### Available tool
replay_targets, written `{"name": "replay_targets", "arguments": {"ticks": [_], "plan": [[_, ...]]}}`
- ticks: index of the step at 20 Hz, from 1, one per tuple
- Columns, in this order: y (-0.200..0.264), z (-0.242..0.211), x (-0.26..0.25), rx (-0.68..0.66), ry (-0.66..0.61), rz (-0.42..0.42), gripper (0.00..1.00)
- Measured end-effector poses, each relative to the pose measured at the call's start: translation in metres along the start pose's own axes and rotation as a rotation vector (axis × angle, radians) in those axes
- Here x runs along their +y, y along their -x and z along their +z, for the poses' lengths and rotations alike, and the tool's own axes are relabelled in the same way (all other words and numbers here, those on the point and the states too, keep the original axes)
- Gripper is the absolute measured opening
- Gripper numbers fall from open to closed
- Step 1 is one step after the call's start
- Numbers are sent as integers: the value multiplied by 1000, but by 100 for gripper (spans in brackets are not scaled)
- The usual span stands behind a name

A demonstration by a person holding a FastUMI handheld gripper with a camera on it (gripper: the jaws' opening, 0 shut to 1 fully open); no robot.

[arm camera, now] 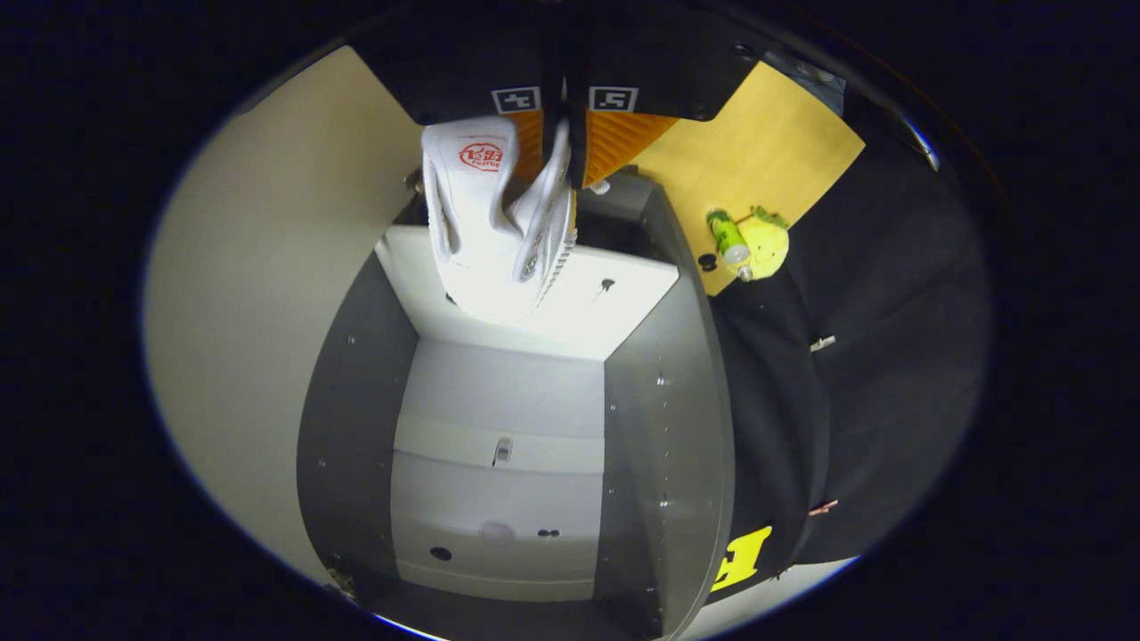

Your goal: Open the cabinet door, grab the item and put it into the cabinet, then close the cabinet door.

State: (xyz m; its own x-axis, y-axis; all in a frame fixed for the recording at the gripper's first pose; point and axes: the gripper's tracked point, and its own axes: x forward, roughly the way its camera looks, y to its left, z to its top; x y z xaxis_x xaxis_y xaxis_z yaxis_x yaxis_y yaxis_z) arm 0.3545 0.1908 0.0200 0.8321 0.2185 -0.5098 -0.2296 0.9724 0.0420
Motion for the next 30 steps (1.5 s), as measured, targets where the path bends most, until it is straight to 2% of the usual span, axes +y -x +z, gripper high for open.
{"name": "replay_targets", "arguments": {"ticks": [6,10,22,30], "plan": [[-54,69,-3,-80,37,-16,5],[-100,92,-10,-82,70,-59,5],[-209,99,-43,6,55,-130,4],[-247,82,-37,88,0,-139,5]]}}
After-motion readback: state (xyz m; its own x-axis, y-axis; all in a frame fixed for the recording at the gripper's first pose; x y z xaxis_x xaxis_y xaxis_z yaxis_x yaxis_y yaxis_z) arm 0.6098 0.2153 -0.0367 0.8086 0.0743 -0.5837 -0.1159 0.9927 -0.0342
